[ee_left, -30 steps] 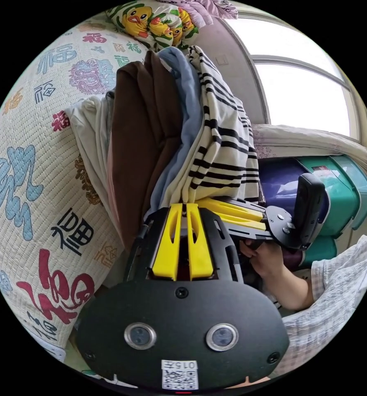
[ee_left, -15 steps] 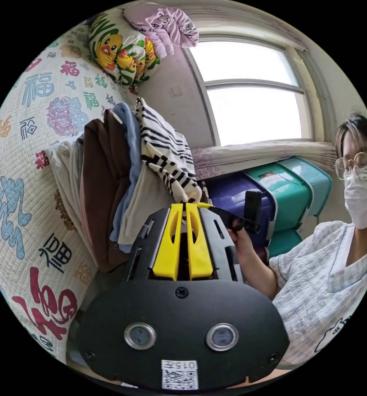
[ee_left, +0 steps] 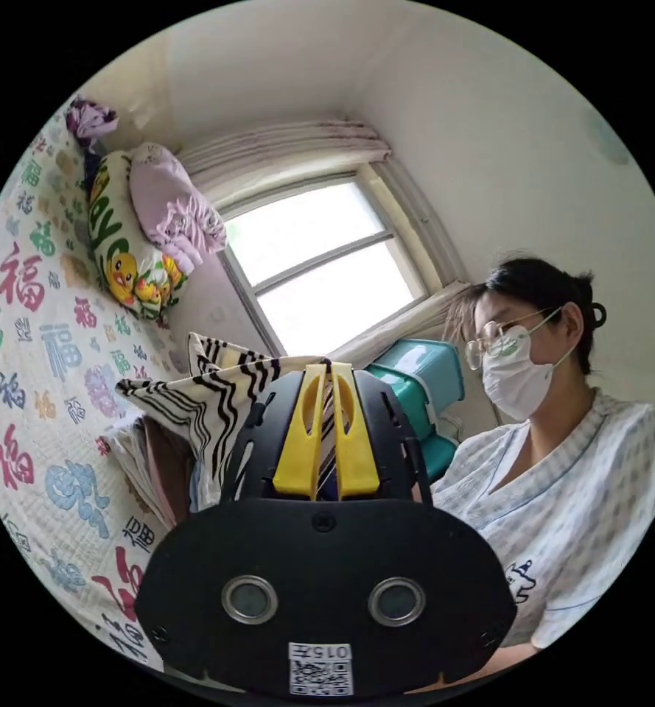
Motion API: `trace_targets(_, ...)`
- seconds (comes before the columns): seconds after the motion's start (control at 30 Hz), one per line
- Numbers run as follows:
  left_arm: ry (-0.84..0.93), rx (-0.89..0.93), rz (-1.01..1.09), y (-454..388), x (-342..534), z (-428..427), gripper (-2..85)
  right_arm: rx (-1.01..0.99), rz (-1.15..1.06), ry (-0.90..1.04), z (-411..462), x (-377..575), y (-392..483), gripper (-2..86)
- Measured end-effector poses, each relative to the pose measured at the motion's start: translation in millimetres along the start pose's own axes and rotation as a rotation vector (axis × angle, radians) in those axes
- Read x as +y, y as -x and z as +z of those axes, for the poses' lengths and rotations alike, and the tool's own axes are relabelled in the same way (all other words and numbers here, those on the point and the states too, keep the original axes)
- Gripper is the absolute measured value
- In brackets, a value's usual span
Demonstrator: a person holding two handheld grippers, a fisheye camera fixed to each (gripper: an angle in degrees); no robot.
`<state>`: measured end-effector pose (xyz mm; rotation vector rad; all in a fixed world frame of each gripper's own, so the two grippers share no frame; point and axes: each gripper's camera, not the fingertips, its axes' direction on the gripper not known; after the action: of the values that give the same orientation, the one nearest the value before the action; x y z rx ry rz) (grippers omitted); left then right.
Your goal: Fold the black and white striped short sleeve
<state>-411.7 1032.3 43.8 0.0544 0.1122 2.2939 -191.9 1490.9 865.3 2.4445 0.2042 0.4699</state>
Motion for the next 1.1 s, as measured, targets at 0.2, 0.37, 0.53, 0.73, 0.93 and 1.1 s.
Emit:
trace_targets(0.2,-0.352,-0.341,0.056,-26,40,-302,-0.6,-0.092,0.138,0.111,98,49,48,-0.4)
trace_targets(0.37,-0.392,-0.641,-0.107,24,23,-485,-0.6,-0.196,0.181,0.282,279,62,63,-0.4)
trace_targets(0.53,-0.651,-0.623,0.213,-10,-34,-575,-0.7,-0.316,0.094,0.301,443,-1,132,-0.4)
trace_targets(0.73,-0.637,-0.492,0.346,-24,2,-603,-0.7,-0.436,-0.172,0.171,459,-58,219,-0.4)
trace_targets(0.93,-0.534,-0.530,0.101,71,128,-630,-0.6,-0.282,-0.149,0.374,456,-7,197,-0.4)
trace_targets(1.1,-0.462,-0.633,-0.354,198,234,-644,-0.5,-0.016,0.087,0.667,496,80,119,-0.3)
